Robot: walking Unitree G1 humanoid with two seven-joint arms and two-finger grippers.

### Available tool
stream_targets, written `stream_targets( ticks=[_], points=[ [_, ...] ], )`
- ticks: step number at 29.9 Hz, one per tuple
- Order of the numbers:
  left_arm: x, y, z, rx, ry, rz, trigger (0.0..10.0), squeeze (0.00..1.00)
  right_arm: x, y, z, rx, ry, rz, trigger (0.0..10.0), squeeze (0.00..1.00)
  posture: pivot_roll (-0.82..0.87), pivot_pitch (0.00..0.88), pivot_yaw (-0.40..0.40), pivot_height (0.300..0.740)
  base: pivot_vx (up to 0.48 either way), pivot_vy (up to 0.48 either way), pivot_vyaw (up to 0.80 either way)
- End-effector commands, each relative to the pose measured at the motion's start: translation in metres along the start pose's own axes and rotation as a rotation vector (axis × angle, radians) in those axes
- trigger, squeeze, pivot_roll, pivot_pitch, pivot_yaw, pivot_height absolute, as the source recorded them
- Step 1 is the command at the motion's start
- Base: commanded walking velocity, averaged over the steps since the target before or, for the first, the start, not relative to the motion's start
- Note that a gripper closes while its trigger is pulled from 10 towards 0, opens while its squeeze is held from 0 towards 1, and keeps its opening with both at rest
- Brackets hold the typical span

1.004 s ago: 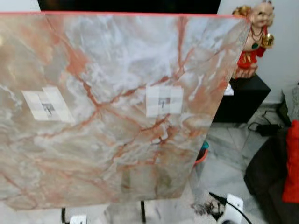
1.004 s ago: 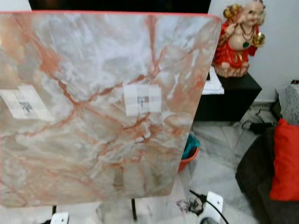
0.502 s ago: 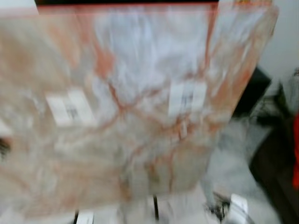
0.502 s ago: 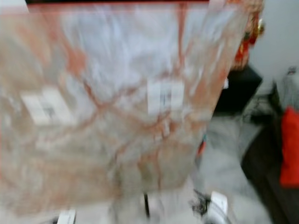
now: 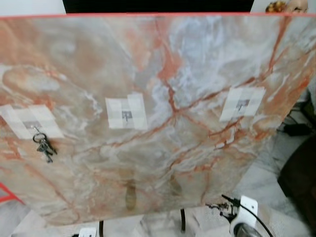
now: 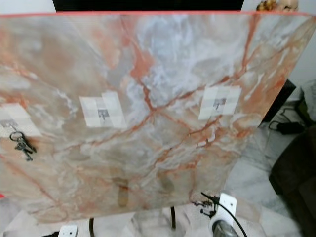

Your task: Hang keys on a hook

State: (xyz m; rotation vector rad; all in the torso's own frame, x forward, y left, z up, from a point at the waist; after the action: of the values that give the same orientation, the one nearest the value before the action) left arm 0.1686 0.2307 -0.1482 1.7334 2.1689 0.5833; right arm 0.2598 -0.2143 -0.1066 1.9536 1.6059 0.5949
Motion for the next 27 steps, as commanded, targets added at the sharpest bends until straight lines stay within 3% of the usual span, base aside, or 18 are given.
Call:
stream_targets(
  ticks=[1,4,10,21,27],
  points=[
    [-0.001,-0.006,0.000,0.021,-0.001,0.007,10.0,0.00,-0.004,0.028,0.001,-0.098,-0.009,-0.001,10.0,0.00,-0.03,0.000,-0.051,0.740,0.000,0.000,0.00],
    [-0.001,-0.006,0.000,0.021,-0.003,0.012,10.0,0.00,-0.008,0.044,-0.001,-0.163,-0.033,0.013,10.0,0.00,-0.03,0.000,-0.049,0.740,0.000,0.000,0.00],
    [-0.001,-0.005,0.000,0.020,-0.007,0.027,10.0,0.00,-0.013,0.054,-0.008,-0.251,-0.042,0.016,10.0,0.00,-0.05,0.000,-0.044,0.740,0.000,0.000,0.00],
    [-0.003,-0.004,0.000,0.018,-0.025,0.033,10.0,0.00,0.009,0.046,-0.010,-0.210,0.056,-0.016,10.0,0.00,-0.04,0.000,-0.048,0.740,0.000,0.000,0.00],
    [-0.003,-0.003,0.000,0.013,-0.029,0.021,10.0,0.00,0.012,0.061,-0.011,-0.237,0.056,-0.013,10.0,0.00,-0.04,0.000,-0.050,0.740,0.000,0.000,0.00]
  ],
)
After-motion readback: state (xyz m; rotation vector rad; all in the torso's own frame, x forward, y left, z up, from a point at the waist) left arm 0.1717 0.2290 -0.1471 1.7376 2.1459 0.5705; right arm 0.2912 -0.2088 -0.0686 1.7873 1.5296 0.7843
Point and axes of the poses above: a point about 5 cm out from each wrist's last joint towards the gripper, its own z axis pointing out of the wrist towards the gripper, its own y axis along the axis of the wrist's last joint, x = y × z, the point moved 6 cm from there along z, pointing out of the wrist towards the gripper, and after that the axes turned 10 degrees about -z, right-handed, at the moved point
